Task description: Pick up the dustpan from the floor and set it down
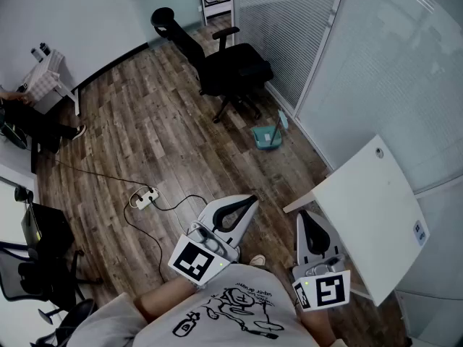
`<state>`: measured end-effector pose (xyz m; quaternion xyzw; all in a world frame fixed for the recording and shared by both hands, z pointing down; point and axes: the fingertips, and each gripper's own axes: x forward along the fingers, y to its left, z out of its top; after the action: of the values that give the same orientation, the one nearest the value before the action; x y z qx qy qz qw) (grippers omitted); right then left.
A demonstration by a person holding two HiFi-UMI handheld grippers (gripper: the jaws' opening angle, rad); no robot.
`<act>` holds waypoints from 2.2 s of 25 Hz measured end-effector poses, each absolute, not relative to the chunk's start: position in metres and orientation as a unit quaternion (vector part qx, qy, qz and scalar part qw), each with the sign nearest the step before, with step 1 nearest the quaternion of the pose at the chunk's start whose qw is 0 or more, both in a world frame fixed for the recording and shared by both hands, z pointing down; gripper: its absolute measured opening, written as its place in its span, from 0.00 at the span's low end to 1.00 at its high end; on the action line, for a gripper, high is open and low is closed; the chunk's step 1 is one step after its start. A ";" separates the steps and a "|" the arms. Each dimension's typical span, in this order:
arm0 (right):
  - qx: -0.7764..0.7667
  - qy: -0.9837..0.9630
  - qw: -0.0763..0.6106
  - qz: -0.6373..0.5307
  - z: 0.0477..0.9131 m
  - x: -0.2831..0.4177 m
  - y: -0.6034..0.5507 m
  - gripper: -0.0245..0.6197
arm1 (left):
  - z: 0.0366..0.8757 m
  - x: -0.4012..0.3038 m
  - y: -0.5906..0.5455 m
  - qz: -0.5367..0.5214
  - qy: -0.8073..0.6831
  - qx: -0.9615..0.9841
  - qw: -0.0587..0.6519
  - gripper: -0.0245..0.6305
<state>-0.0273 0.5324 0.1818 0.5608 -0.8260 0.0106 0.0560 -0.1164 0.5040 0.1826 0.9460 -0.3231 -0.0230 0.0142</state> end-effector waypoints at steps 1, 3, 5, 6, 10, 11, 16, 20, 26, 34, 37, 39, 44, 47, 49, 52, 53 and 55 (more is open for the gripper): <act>0.561 -0.826 0.054 0.009 0.180 -0.030 0.532 0.04 | 0.182 -0.118 0.504 -0.024 -0.322 0.946 0.014 0.03; 0.562 -0.826 0.049 0.009 0.178 -0.034 0.531 0.04 | 0.182 -0.122 0.504 -0.027 -0.320 0.947 0.015 0.03; 0.562 -0.826 0.043 0.016 0.178 -0.039 0.529 0.04 | 0.183 -0.128 0.503 -0.028 -0.319 0.947 0.017 0.03; 0.563 -0.825 0.041 0.019 0.179 -0.041 0.529 0.04 | 0.184 -0.131 0.503 -0.028 -0.318 0.947 0.020 0.03; 0.572 -0.819 0.041 0.023 0.184 -0.050 0.532 0.04 | 0.194 -0.141 0.505 -0.023 -0.312 0.949 0.025 0.03; 0.573 -0.818 0.038 0.028 0.188 -0.053 0.533 0.04 | 0.197 -0.144 0.505 -0.019 -0.310 0.950 0.025 0.03; 0.571 -0.817 0.027 0.072 0.202 -0.067 0.532 0.04 | 0.210 -0.156 0.501 -0.011 -0.306 0.951 0.038 0.03; 0.570 -0.818 0.032 0.066 0.207 -0.065 0.520 0.04 | 0.215 -0.158 0.494 -0.008 -0.312 0.949 0.045 0.03; 0.567 -0.821 0.031 0.061 0.209 -0.053 0.487 0.04 | 0.215 -0.147 0.464 -0.005 -0.319 0.947 0.036 0.03; 0.565 -0.822 0.026 0.058 0.206 -0.006 0.424 0.04 | 0.208 -0.098 0.398 -0.001 -0.320 0.947 0.024 0.03; 0.564 -0.824 0.028 0.054 0.203 0.019 0.399 0.04 | 0.201 -0.074 0.374 -0.001 -0.322 0.947 0.022 0.03; 0.563 -0.825 0.028 0.049 0.199 0.035 0.383 0.04 | 0.198 -0.057 0.358 -0.002 -0.323 0.946 0.021 0.03; 0.560 -0.826 0.028 0.047 0.198 0.076 0.348 0.04 | 0.196 -0.015 0.323 0.001 -0.326 0.945 0.016 0.03; 0.554 -0.831 0.030 0.046 0.198 0.095 0.330 0.04 | 0.195 0.003 0.306 0.002 -0.332 0.943 0.018 0.03; 0.551 -0.833 0.031 0.043 0.197 0.106 0.322 0.04 | 0.196 0.014 0.298 0.004 -0.335 0.942 0.019 0.03; 0.547 -0.836 0.032 0.041 0.195 0.121 0.308 0.04 | 0.197 0.027 0.288 0.009 -0.340 0.940 0.019 0.03; 0.545 -0.837 0.031 0.041 0.195 0.123 0.303 0.04 | 0.196 0.029 0.284 0.009 -0.342 0.939 0.019 0.03; 0.539 -0.841 0.031 0.042 0.196 0.123 0.296 0.04 | 0.196 0.028 0.276 0.006 -0.350 0.937 0.019 0.03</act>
<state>0.1228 0.2957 0.1959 0.5385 -0.8410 0.0418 0.0312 0.0282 0.2756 0.1956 0.9367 -0.3495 0.0057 0.0191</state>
